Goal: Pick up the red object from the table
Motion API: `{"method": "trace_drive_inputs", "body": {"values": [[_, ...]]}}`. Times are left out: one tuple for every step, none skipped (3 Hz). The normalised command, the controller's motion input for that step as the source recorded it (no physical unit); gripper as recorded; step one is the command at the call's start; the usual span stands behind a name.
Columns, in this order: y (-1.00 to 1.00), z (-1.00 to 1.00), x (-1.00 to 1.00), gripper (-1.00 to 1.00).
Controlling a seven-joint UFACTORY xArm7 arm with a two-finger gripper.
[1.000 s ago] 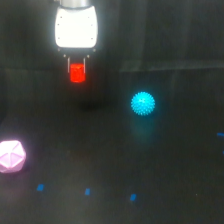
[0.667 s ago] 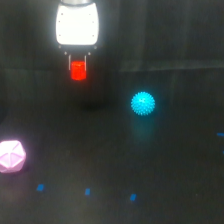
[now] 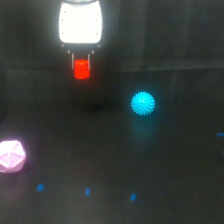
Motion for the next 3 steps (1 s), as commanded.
{"method": "trace_drive_inputs", "body": {"values": [[-0.24, -0.13, 0.17, -1.0], [-0.2, 0.1, -0.07, -1.0], [-0.28, 0.09, -0.13, -1.0]]}}
